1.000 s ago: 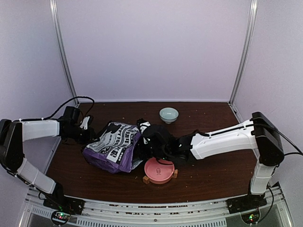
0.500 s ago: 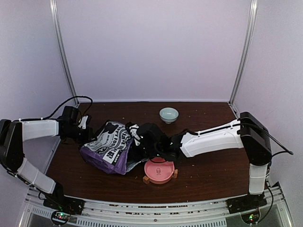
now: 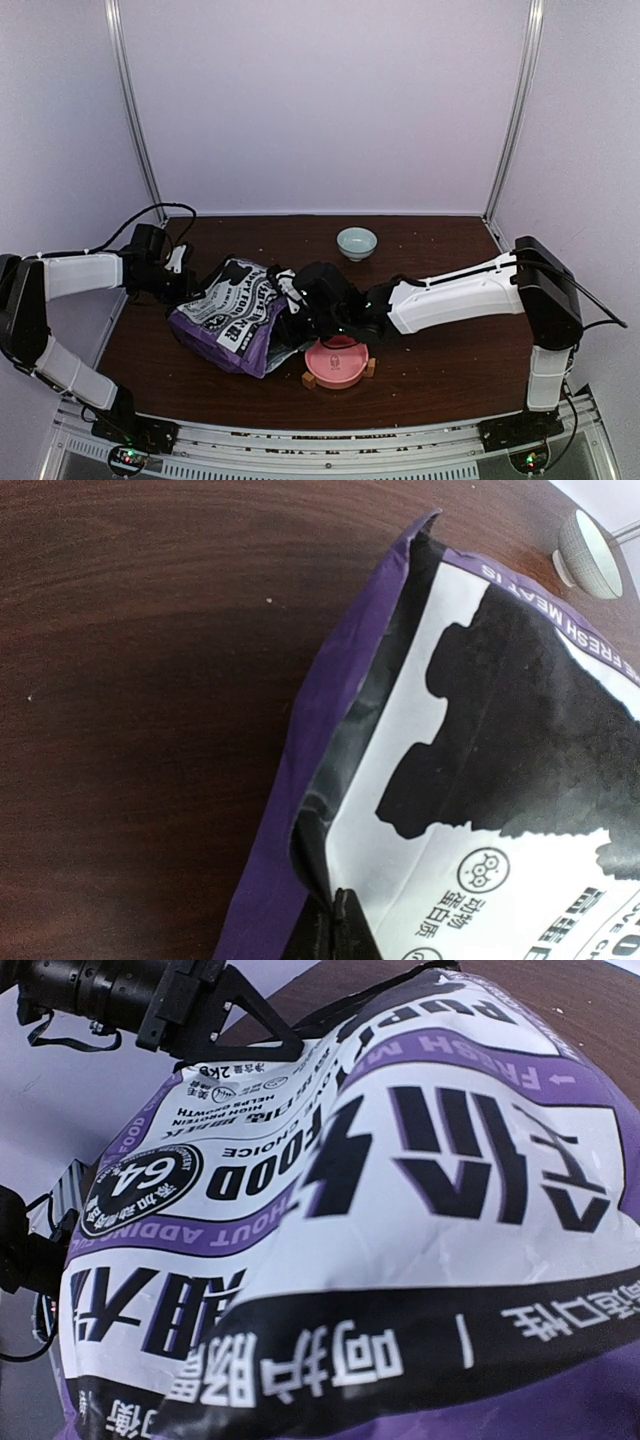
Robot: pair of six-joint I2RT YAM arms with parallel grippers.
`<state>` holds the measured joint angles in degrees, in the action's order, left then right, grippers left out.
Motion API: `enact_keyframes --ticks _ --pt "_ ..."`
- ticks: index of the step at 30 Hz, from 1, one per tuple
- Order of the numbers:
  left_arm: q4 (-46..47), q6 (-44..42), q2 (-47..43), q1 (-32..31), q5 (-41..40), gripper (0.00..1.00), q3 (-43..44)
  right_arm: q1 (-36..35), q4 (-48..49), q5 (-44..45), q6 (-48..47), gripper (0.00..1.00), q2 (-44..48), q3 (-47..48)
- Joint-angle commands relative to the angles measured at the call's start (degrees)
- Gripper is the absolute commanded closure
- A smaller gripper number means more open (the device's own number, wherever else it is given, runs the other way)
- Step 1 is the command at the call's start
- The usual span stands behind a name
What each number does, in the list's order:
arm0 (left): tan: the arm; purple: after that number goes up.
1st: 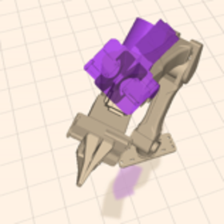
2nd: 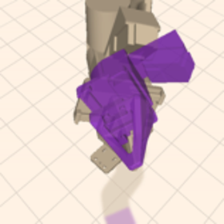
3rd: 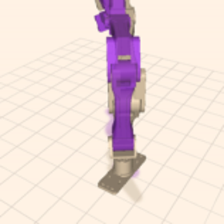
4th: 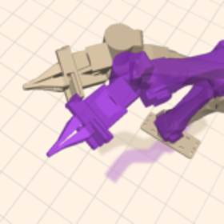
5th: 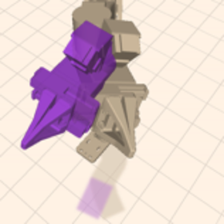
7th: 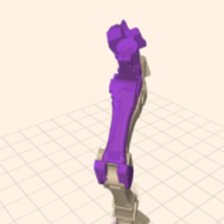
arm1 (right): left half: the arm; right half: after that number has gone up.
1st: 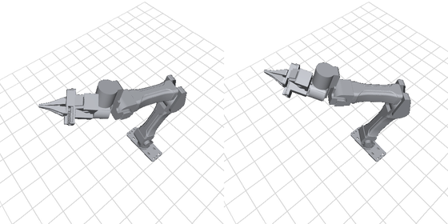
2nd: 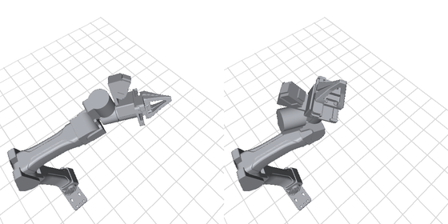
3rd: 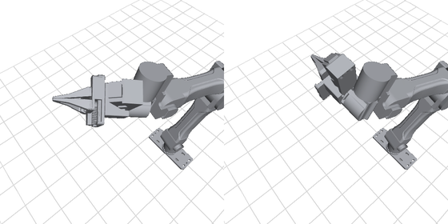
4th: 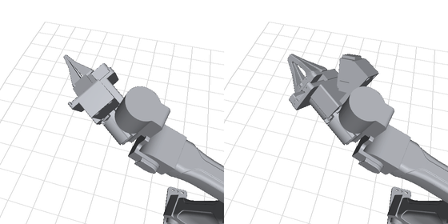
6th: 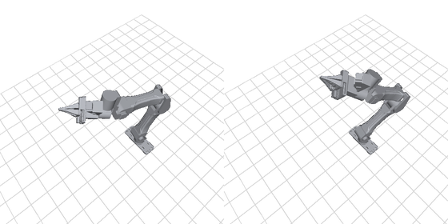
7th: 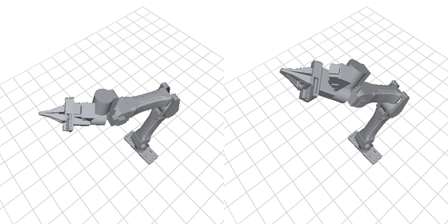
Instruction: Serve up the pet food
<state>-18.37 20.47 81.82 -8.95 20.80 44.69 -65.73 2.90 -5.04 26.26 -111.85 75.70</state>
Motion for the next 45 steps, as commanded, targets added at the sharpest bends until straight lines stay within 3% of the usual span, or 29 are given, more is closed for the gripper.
enact_keyframes --ticks 1,11,18,28,38,41,45 --pt "0.5 0.5 -2.4 -1.0 3.5 1.0 0.1 0.9 -2.1 3.7 3.3 0.87 0.5 0.8" --pt "4.1 3.4 -2.9 -1.0 3.4 1.0 -1.9 0.9 -3.6 -18.4 2.2 0.87 -2.2 5.7" --pt "5.0 4.5 -3.5 -0.9 2.2 1.0 -2.7 2.7 0.9 -27.0 9.4 0.87 0.8 4.6" --pt "4.8 4.8 -4.5 -1.0 -0.2 1.0 -2.8 7.3 10.3 -28.1 22.7 0.87 9.6 -4.8" --pt "3.6 4.1 -4.7 -1.0 -1.2 1.0 -1.0 9.2 11.3 -26.7 27.0 0.87 15.9 -10.0" --pt "1.8 2.7 -5.5 -0.9 -1.6 0.89 0.5 9.3 12.5 -26.7 28.2 0.87 16.2 -10.4" --pt "-3.5 0.0 -8.6 -0.9 -4.4 0.54 3.7 9.4 13.6 -26.4 29.1 0.87 16.5 -10.1"
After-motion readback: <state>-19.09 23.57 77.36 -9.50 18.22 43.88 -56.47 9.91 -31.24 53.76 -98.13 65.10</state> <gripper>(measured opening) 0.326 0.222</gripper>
